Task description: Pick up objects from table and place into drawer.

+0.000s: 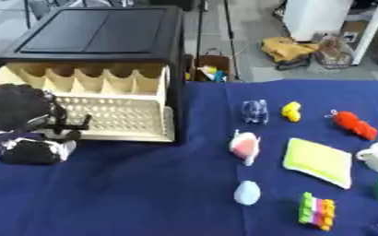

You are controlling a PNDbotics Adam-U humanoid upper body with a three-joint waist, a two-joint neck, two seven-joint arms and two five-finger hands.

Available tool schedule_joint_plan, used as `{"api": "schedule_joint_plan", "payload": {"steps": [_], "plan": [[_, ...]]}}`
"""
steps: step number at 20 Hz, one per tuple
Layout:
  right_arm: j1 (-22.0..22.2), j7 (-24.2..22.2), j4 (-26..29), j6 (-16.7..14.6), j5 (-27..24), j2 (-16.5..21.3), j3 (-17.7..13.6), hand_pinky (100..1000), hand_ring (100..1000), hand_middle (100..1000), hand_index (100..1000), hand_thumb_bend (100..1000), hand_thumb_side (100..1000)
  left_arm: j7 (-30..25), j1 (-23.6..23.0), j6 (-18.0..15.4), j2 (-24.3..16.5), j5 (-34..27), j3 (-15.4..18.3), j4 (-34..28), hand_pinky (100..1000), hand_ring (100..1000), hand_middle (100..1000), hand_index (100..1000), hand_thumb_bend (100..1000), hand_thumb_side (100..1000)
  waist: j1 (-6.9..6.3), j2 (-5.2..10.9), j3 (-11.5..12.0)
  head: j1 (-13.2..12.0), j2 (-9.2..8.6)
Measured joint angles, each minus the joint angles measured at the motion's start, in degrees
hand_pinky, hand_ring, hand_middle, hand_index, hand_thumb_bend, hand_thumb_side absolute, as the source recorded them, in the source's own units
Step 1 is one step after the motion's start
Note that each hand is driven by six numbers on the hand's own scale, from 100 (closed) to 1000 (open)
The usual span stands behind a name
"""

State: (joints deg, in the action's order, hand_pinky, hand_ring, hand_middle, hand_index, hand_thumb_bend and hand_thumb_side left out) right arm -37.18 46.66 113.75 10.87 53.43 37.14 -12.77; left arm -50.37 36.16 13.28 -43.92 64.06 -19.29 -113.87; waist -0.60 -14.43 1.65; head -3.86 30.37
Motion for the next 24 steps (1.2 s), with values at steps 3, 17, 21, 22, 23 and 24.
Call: {"api": "schedule_joint_plan", "payload": {"steps": [3,17,21,22,23,24], "plan": [[0.0,0.0,0.0,0.0,0.0,0.0,0.0,579,644,615,678,100,1000,0.3,0.0,-0.1,0.0,-0.1,0.0,0.0,100,100,100,541,100,821,0.0,0.04,0.0,0.0,0.0],[0.0,0.2,0.0,0.1,0.0,0.0,-0.3,579,645,615,678,100,1000,1.3,-0.5,-0.8,0.0,-0.5,-0.3,0.0,100,100,100,520,100,824,0.04,0.28,0.2,0.0,0.0],[0.0,0.3,0.0,0.1,0.0,0.0,-0.3,579,644,615,678,100,1000,1.5,-0.9,-0.8,0.0,-0.7,-0.3,0.0,100,100,100,516,100,825,0.04,0.32,0.2,0.0,0.0],[0.1,0.3,0.0,0.1,0.0,0.0,-0.3,579,644,615,678,100,1000,1.6,-0.9,-0.8,-0.1,-0.7,-0.3,0.0,100,100,100,515,100,825,0.04,0.32,0.2,0.0,0.0],[0.1,0.3,0.0,0.1,0.0,0.0,-0.3,579,644,615,678,100,1000,1.7,-1.0,-0.8,-0.1,-0.8,-0.3,-0.1,100,100,100,515,100,825,0.04,0.32,0.2,0.0,0.0],[0.2,0.3,0.0,0.1,0.0,-0.1,-0.3,579,644,615,678,100,1000,1.7,-1.0,-0.8,-0.2,-0.9,-0.3,-0.1,100,100,100,514,100,825,0.04,0.32,0.2,0.0,0.0]]}}
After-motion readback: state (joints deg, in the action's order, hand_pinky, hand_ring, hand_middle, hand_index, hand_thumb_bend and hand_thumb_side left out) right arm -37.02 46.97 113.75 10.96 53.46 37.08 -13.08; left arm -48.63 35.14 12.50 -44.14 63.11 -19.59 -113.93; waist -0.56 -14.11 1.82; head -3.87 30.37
